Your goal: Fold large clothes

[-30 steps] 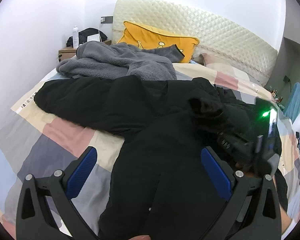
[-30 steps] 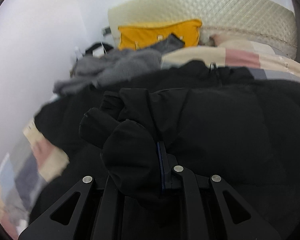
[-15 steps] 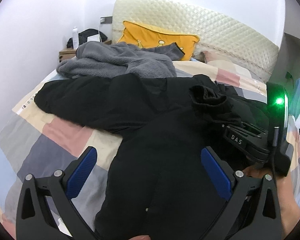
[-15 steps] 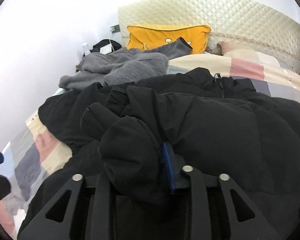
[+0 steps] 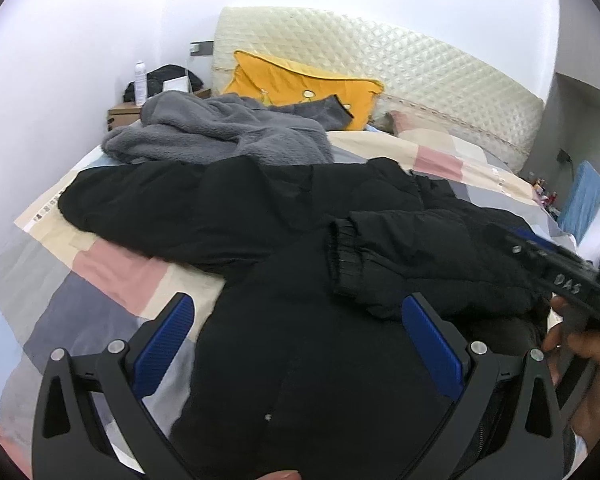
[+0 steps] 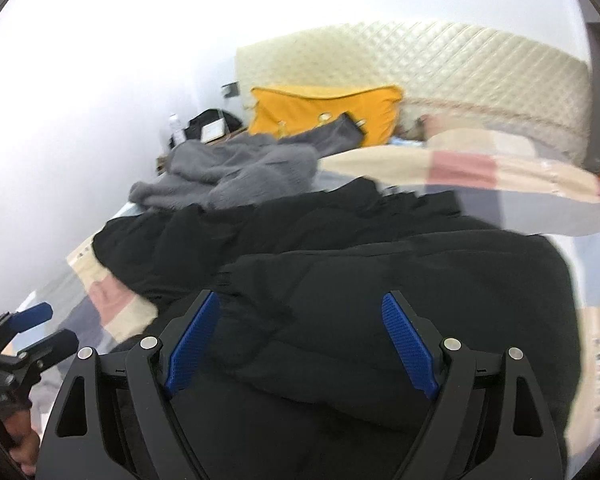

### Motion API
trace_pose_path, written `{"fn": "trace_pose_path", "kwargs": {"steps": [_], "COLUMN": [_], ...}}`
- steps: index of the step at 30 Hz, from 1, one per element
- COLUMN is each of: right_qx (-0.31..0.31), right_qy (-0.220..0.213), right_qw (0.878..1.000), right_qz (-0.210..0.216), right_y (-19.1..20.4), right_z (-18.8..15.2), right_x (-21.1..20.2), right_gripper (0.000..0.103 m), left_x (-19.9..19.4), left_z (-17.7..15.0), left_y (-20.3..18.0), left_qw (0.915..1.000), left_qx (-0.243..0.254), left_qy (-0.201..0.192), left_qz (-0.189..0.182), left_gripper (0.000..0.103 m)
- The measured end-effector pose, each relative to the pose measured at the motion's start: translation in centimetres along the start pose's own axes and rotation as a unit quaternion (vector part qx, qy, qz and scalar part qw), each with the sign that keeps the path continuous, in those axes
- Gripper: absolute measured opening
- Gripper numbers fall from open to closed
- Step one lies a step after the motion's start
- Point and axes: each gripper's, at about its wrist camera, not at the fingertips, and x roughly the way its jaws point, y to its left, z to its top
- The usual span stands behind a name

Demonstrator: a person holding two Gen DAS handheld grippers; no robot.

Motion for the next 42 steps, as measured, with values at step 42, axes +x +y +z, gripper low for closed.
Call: {"fn": "trace_pose_path", "kwargs": {"steps": [42], "right_qx": [0.049], "right_qy": [-0.018], "right_qw": [0.995], "right_qz": [-0.086], "right_y": [-14.7], "right_z": [-4.0], "right_x": [5.8], "right_gripper": [0.084], "left_x": [19.5], "left_z": [5.7], "left_y": [-16.0], "left_qw": [0.9914], "left_qx": [0.120], "left_qy": [0.053], "left_qz": [-0.012], "left_gripper": [0.103]}}
